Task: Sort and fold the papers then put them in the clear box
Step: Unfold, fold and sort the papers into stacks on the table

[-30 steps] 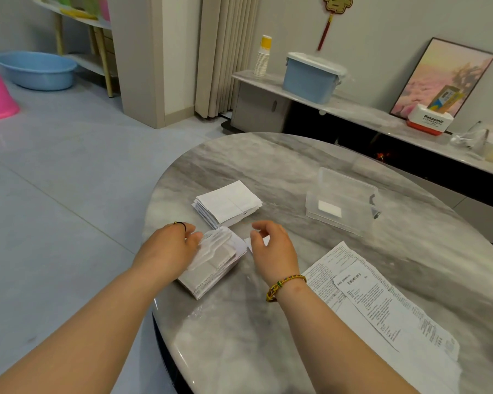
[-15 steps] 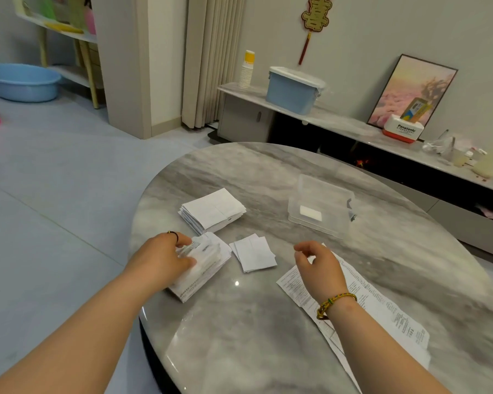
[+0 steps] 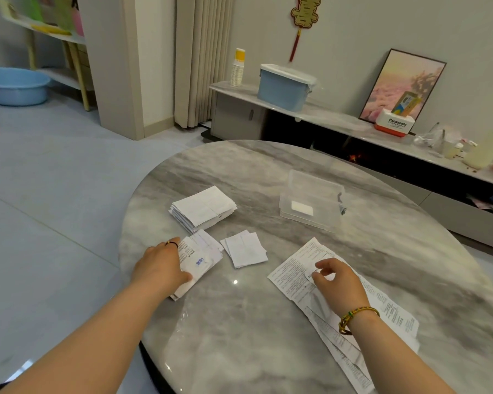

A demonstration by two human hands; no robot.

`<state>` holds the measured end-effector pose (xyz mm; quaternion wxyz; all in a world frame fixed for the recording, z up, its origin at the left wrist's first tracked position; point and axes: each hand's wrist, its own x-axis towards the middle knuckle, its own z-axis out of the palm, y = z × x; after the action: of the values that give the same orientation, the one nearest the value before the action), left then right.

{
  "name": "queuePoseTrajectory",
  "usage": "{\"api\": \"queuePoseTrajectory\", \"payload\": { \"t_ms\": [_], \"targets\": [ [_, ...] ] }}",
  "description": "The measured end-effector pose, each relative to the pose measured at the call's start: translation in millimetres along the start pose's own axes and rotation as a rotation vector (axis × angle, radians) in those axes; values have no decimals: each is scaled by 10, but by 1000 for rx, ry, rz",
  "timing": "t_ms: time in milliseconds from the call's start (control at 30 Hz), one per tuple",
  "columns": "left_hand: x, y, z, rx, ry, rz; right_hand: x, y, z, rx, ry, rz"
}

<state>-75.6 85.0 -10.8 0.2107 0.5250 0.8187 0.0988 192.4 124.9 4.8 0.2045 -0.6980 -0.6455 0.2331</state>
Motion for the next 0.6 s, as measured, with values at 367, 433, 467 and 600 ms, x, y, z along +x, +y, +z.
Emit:
{"api": "queuePoseTrajectory", "payload": {
  "t_ms": [367, 433, 467, 600],
  "targets": [
    [-52, 48, 1, 78, -1, 31, 14, 325, -113, -60, 42, 104],
    [-61, 62, -19, 72, 0, 48, 28, 353, -145, -136, 26, 106],
    [-67, 72, -37, 59, 2, 56, 34, 364, -164, -160, 15, 113],
    [-89, 94, -138, 21, 72, 126, 104, 400, -225, -201, -56, 151]
  ]
}}
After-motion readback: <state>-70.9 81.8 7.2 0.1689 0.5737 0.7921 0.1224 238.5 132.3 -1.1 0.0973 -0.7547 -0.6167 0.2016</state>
